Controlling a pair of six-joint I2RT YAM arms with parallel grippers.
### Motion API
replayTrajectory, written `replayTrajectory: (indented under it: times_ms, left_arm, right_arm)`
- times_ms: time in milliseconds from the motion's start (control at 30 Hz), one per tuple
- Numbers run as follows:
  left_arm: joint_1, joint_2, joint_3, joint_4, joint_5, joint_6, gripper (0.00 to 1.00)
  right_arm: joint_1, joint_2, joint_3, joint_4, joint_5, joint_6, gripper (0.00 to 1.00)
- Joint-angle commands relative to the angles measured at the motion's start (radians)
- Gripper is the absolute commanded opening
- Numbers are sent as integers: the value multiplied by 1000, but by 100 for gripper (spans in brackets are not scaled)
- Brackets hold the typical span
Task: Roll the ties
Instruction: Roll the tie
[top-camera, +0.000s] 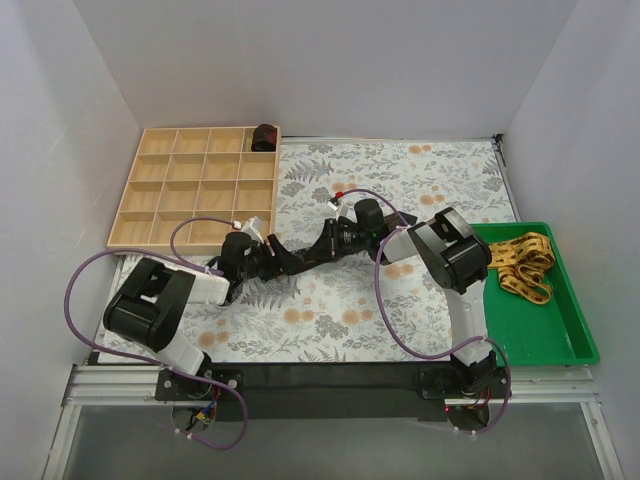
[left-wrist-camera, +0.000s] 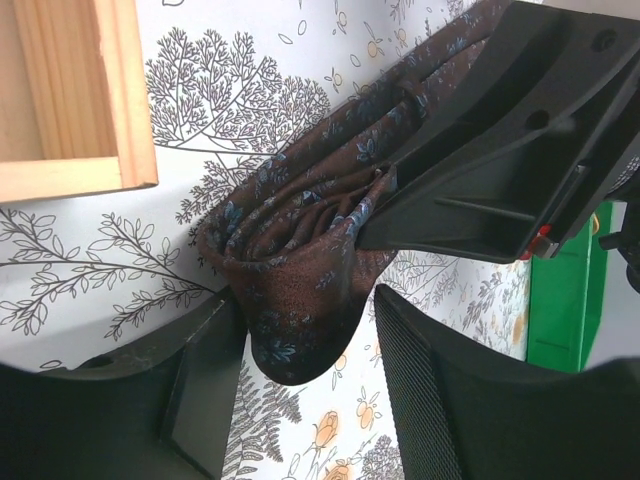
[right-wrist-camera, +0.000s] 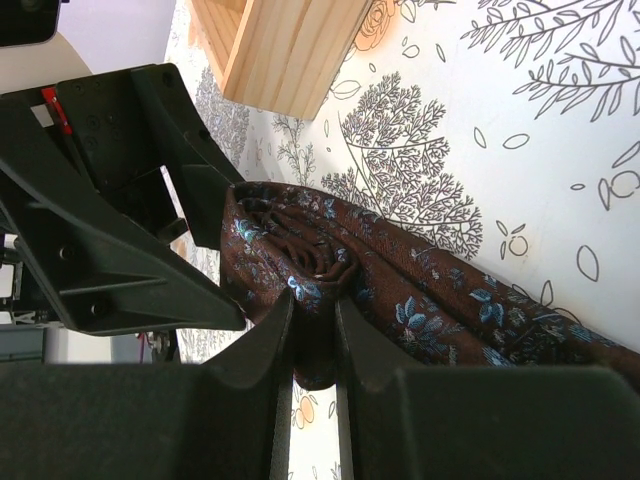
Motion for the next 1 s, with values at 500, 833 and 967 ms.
replayTrajectory:
  times_ms: [500,833,967]
  left_arm:
    - [-11,-50,-19,-61,8,64,0]
    - [-9,-307,19,-614,5,203,0]
    - [0,-299,105,-828,34,373,0]
  right_arm:
    - [14,-90,-30,9,44,-39,32]
    - [-11,-347,-88,-399,392,-399,44]
    - [-7,-386,-99,-509,501,-489,45]
